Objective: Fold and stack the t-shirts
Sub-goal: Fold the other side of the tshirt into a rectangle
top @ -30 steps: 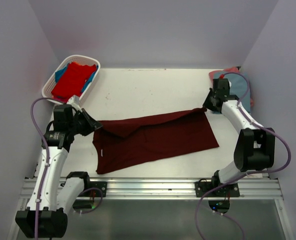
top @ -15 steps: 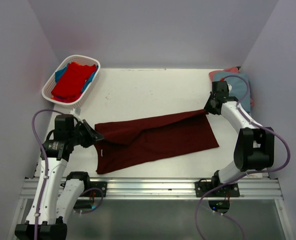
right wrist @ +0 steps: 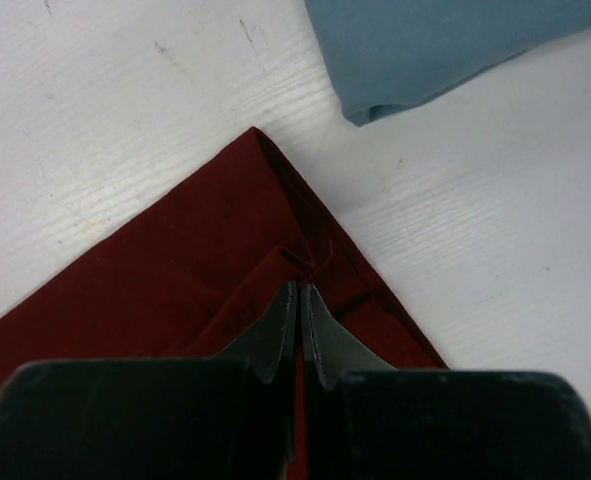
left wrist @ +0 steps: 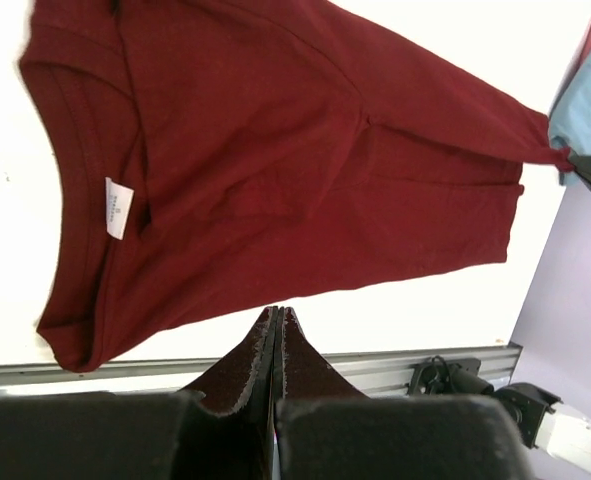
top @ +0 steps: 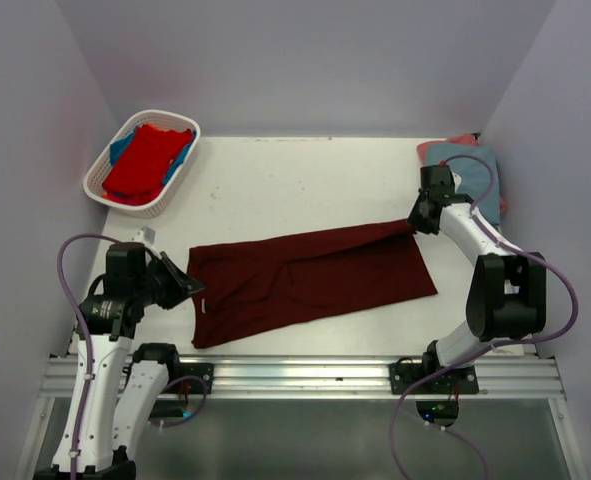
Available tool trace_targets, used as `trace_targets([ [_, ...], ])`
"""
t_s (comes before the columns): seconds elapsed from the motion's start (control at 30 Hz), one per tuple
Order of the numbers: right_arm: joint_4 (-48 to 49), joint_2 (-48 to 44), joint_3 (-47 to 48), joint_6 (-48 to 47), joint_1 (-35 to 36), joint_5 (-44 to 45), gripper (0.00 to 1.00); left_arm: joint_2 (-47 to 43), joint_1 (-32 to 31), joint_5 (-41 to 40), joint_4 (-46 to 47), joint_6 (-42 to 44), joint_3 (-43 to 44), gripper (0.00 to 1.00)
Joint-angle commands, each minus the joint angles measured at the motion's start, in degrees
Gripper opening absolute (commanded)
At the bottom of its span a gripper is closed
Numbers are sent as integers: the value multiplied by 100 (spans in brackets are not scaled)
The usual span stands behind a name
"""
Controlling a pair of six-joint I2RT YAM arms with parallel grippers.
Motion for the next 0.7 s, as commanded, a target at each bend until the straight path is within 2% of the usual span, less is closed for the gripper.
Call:
trace_targets([
  [0.0,-244,60,-80,136,53,315,0,-66,-22,-265,-56,-191,127,0],
  [0.07,-331,113,-45,145,62,464,0,-40,-30,-292,40,-200,128,0],
  [0.1,-436,139,-10,145,62,465,14,-23,-22,-292,84,-200,102,0],
  [0.13,-490,200,77,145,71,447,19,-14,-22,-292,198,-217,49,0],
  [0.2,-630,227,183,163,132,499,35,-14,-22,-336,356,-208,-12,17],
  [0.23,-683,236,236,163,167,526,45,-22,-22,-449,487,-208,-74,38],
  [0.33,-798,166,482,137,325,710,53,4,-22,-669,891,-191,-127,66],
  [0.47,-693,122,728,84,440,518,52,170,-22,-582,1954,-217,-660,69],
  [0.5,-605,174,755,101,492,422,49,249,-22,-591,2191,-252,-811,69],
  [0.6,-271,262,764,127,563,245,10,811,-30,-398,3246,-270,-1374,42],
  [0.63,-157,297,729,162,554,167,0,987,-48,-380,3658,-279,-1453,12],
  [0.67,-43,324,659,180,563,105,0,1328,-65,-389,3888,-261,-1541,0],
])
